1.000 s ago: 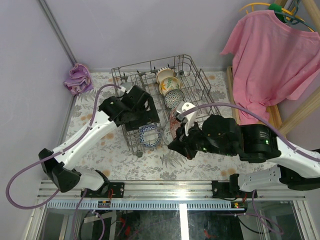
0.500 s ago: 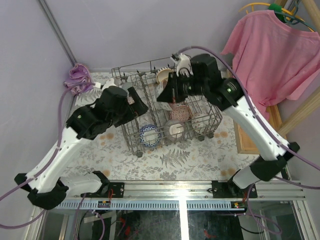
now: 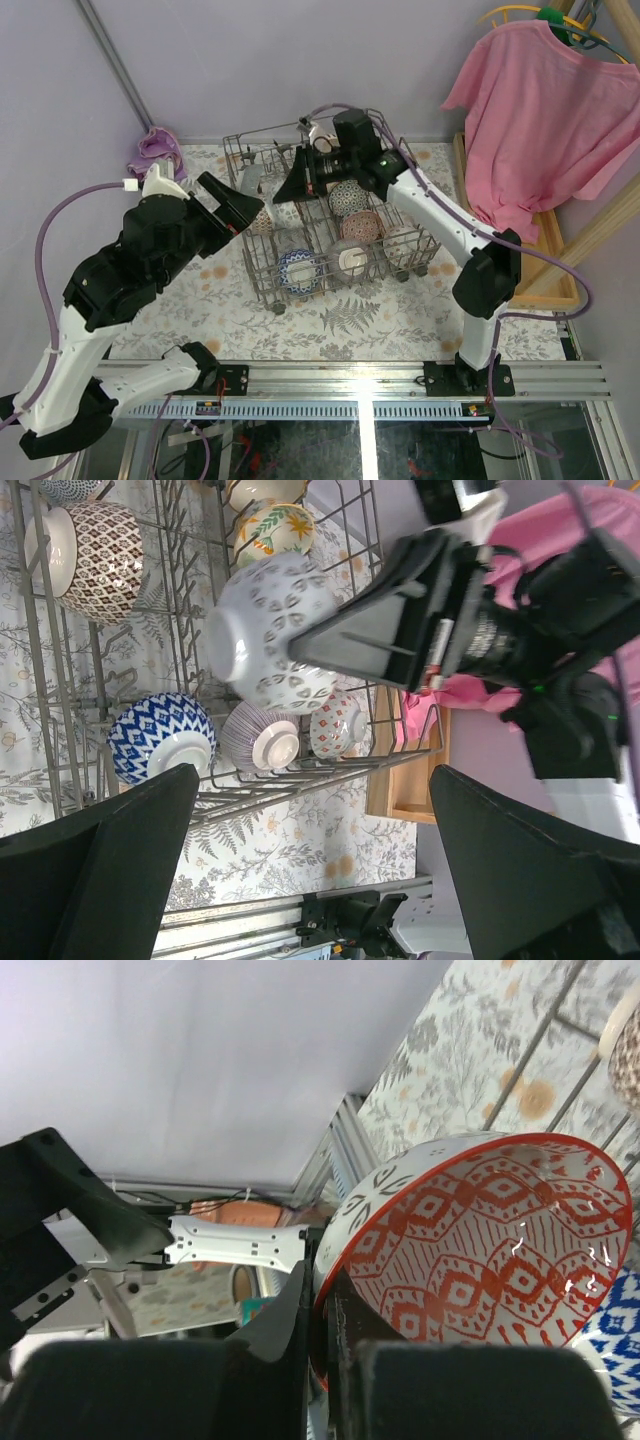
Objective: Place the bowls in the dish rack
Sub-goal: Place the bowl in the dish rack.
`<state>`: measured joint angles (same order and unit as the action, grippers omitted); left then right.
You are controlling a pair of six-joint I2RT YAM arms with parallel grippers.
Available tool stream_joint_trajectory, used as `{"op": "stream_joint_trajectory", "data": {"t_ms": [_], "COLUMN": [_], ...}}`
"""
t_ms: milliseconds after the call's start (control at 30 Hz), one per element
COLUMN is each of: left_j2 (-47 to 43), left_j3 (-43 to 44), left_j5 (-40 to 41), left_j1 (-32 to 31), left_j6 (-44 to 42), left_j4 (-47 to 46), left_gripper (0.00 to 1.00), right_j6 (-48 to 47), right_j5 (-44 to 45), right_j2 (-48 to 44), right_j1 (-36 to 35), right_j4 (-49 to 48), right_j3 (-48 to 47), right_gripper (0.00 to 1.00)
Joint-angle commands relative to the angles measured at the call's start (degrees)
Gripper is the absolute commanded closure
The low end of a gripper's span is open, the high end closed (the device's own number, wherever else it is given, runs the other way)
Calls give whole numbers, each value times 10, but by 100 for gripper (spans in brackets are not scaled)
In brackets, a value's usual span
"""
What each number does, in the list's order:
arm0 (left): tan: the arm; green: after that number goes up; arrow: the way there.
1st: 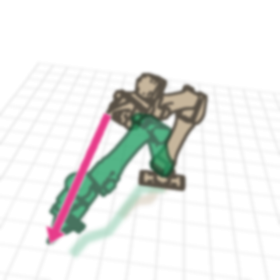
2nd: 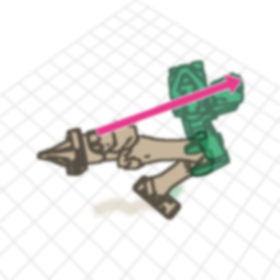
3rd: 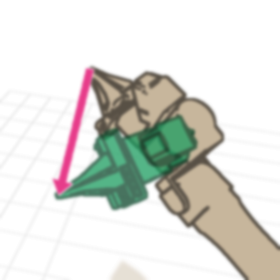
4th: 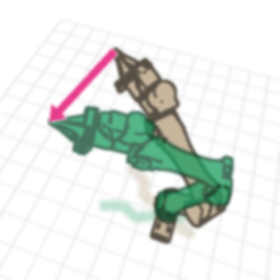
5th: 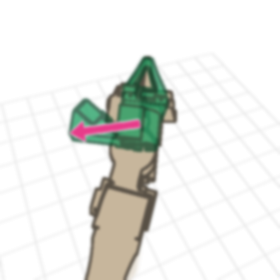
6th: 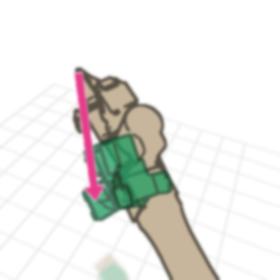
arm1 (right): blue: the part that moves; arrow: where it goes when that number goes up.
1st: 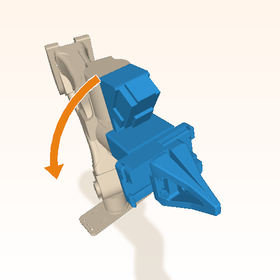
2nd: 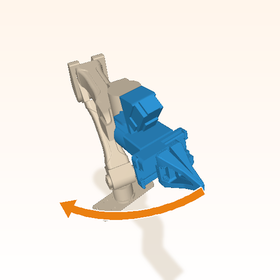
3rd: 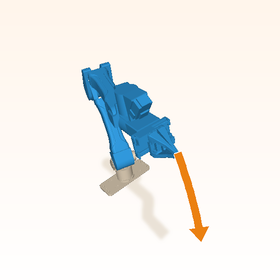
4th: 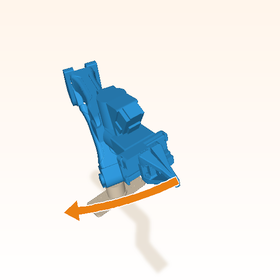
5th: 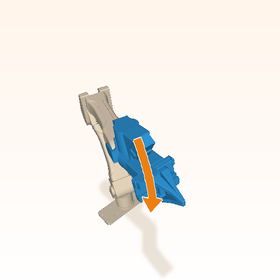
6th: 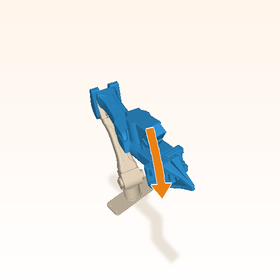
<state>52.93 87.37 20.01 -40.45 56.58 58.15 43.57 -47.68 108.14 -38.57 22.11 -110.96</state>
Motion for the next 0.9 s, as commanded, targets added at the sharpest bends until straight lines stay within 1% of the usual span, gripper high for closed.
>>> {"op": "stream_joint_trajectory", "data": {"t_ms": [0, 167, 433, 533, 633, 867], "left_j2": [1, 0, 7, 7, 7, 15], "left_j3": [6, 1, 1, -1, 1, 8], "left_j5": [26, 24, 21, 20, 20, 12], "left_j1": [1, 1, 0, 1, 1, 1], "left_j6": [10, 12, 10, 8, 7, 1], "left_j4": [-23, -19, -19, -18, -14, -10], "left_gripper": [0, 0, 0, 0, 0, 0], "right_j6": [124, 158, 212, 238, 244, 281], "right_j5": [-94, -97, -66, -50, -32, -25], "right_j2": [-21, -3, 20, 25, 26, 38], "right_j1": [-6, -24, -47, -51, -54, -57], "right_j4": [-216, -277, -366, -404, -425, -501], "right_j3": [75, 117, 160, 188, 205, 238], "right_gripper": [100, 100, 100, 100, 100, 100]}}
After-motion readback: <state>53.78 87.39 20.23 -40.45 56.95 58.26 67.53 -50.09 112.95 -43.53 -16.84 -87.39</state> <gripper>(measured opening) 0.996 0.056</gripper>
